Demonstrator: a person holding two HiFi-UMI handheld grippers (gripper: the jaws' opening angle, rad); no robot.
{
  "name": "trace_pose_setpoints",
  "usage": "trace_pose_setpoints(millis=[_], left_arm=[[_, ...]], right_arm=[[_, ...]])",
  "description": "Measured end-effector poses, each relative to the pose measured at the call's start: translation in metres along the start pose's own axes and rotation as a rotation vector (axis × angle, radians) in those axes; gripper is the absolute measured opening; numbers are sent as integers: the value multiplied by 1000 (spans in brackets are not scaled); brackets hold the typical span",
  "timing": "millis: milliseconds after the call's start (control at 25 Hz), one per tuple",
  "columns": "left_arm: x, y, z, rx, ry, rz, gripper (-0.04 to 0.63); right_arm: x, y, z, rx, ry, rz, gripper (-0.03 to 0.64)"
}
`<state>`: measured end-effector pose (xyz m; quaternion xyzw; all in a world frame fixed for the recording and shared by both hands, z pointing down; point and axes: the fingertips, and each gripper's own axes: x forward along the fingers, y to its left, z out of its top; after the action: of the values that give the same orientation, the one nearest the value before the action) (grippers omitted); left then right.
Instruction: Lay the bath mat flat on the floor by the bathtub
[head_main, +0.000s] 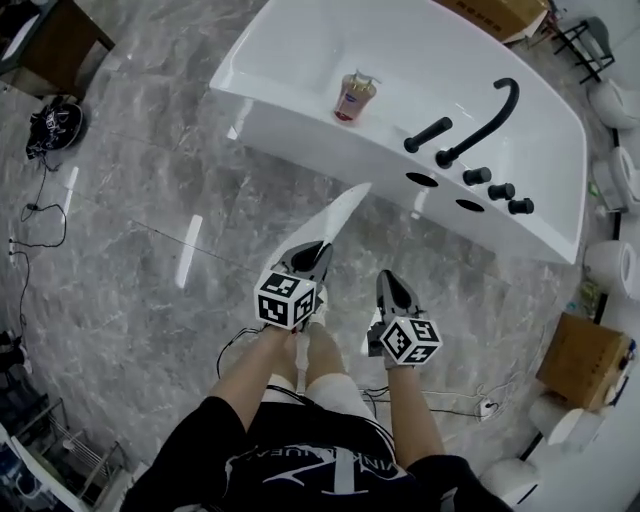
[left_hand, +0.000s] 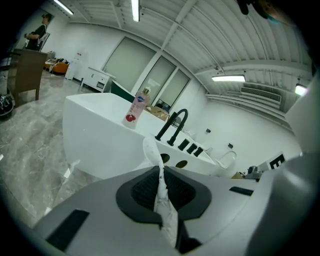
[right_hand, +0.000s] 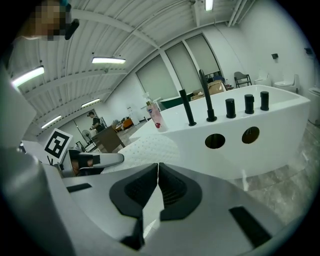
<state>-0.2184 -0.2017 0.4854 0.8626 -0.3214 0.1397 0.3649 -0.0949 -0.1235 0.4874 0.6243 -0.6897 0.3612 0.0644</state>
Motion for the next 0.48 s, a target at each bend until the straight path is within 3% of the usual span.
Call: trace_pose_setpoints(millis=[240, 480], left_arm=[[58, 0, -12, -27, -6, -72, 34], [109, -26, -11, -133, -64, -179, 34]], right_arm=[[39, -50, -17, -25, -6, -111, 26], [67, -90, -34, -9, 0, -162, 26]])
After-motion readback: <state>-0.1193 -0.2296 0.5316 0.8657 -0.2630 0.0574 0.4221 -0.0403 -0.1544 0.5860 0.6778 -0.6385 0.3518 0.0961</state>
